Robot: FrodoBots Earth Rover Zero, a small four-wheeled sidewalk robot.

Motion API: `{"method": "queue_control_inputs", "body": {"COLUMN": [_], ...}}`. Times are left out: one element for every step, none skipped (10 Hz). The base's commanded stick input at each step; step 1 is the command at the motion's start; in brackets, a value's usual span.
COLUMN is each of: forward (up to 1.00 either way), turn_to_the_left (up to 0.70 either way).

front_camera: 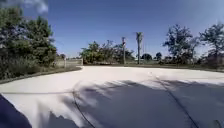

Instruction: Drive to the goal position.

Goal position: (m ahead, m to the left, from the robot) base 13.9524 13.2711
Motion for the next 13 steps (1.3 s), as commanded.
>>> {"method": "queue_control_inputs", "body": {"forward": [0.7,0.7,0.7,0.7,0.7,0.7,0.7,0.7,0.7,0.7,0.7,0.7,0.7], "turn_to_the_left": [0.0,0.0,0.0,0.0,0.0,0.0,0.0,0.0,0.0,0.0,0.0,0.0,0.0]}}
